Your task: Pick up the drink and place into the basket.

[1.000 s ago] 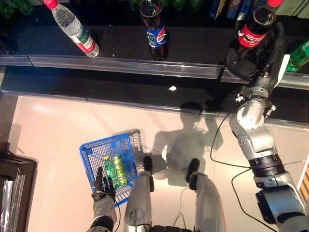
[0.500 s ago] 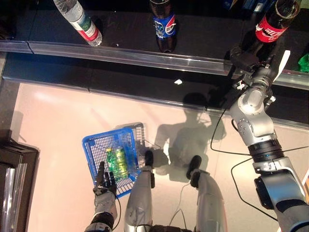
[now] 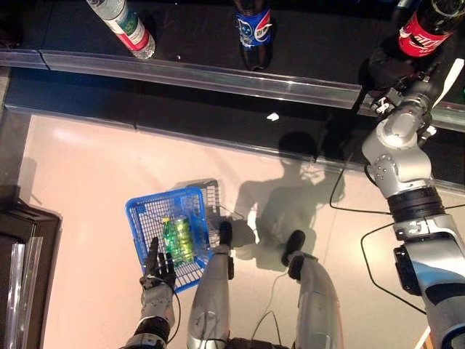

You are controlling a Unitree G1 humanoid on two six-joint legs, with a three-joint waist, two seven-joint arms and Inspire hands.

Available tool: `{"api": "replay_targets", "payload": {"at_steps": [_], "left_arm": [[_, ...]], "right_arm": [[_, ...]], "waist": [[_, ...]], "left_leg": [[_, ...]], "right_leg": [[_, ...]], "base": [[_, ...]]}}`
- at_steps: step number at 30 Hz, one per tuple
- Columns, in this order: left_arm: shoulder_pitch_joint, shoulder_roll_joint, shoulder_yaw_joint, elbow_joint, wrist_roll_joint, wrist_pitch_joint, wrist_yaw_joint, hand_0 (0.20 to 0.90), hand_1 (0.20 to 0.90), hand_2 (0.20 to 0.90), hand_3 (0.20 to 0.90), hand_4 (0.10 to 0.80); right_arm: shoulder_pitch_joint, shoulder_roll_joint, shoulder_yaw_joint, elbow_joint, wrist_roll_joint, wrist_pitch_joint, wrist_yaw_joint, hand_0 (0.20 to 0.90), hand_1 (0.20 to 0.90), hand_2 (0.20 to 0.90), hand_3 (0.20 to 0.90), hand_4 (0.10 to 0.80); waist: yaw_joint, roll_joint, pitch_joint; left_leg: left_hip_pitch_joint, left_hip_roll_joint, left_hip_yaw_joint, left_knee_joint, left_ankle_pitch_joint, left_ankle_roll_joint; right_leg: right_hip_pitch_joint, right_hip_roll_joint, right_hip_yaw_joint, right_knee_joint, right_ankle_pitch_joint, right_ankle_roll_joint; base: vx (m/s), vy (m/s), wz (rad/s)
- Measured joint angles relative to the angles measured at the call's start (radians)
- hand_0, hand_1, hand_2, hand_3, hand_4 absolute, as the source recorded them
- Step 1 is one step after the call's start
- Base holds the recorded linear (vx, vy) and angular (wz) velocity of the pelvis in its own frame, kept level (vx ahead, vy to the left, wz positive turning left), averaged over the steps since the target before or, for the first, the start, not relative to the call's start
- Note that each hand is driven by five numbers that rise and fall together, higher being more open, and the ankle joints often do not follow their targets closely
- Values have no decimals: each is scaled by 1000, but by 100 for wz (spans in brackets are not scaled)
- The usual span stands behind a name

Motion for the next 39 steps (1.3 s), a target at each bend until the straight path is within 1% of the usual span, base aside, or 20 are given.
{"api": "replay_targets", "payload": {"at_steps": [1,2,3,9,28,32,33,35,37,39], "left_arm": [[0,1,0,-2,0,1,0,300,300,300,200,100],[0,1,-1,-5,0,2,0,300,300,300,200,100],[0,1,-2,-8,0,2,1,300,300,300,200,100],[0,9,-3,-19,0,12,-2,300,300,300,200,100],[0,18,-22,-30,2,18,-63,300,300,300,200,100],[0,18,-22,-40,5,10,-64,300,300,300,200,100],[0,17,-22,-42,6,7,-64,300,300,300,200,100],[3,15,-24,-50,19,3,-65,300,300,300,200,100],[10,14,-36,-77,64,-13,-64,300,300,300,200,100],[18,14,-48,-116,184,-27,-63,300,300,300,200,100]], "right_arm": [[-12,0,6,5,1,0,0,836,836,836,826,726],[-21,0,9,9,0,0,0,545,545,545,485,385],[-35,0,13,22,1,0,1,300,300,300,200,100],[-68,-2,26,41,1,0,9,300,300,300,200,100],[-53,-13,38,59,23,-13,55,300,300,300,200,100],[44,-13,15,-74,17,-12,92,300,300,300,200,100],[97,-10,14,-142,16,-12,113,300,300,300,200,100],[163,4,15,-209,4,-10,144,300,300,300,200,100],[203,13,16,-267,-5,-6,167,300,300,300,200,100],[258,27,16,-340,-36,-4,226,300,300,300,200,100]], "waist": [[1,0,0],[3,0,0],[4,0,0],[4,0,0],[3,-2,1],[-2,-9,8],[-2,-12,16],[-3,-16,17],[-2,-18,18],[-1,-23,21]], "left_leg": [[-1,0,0,0,0,0],[-4,-1,-1,0,0,0],[-7,-1,-1,0,1,-1],[-30,-2,-10,3,4,-3],[-35,-8,-16,29,3,-3],[-24,-8,-15,37,3,-2],[-3,-7,-14,35,2,0],[28,-6,-13,32,-1,2],[43,-6,-12,32,-2,3],[67,-7,-13,32,-4,7]], "right_leg": [[-2,-1,0,2,-1,0],[-5,-1,0,4,-1,-1],[-10,-3,0,8,-3,-2],[-32,-3,-2,17,-5,-4],[-34,-7,1,36,-6,-8],[-19,-4,1,35,-1,-8],[3,-3,1,31,2,-8],[37,-3,0,24,0,-6],[56,-4,-1,17,-1,-7],[83,-6,-2,13,-1,-8]], "base": [[0,0,0],[0,0,0],[-7,-16,4],[-3,-6,1],[-30,26,0],[-52,77,0],[-17,49,-2],[-24,70,0],[-7,69,1],[11,65,3]]}}
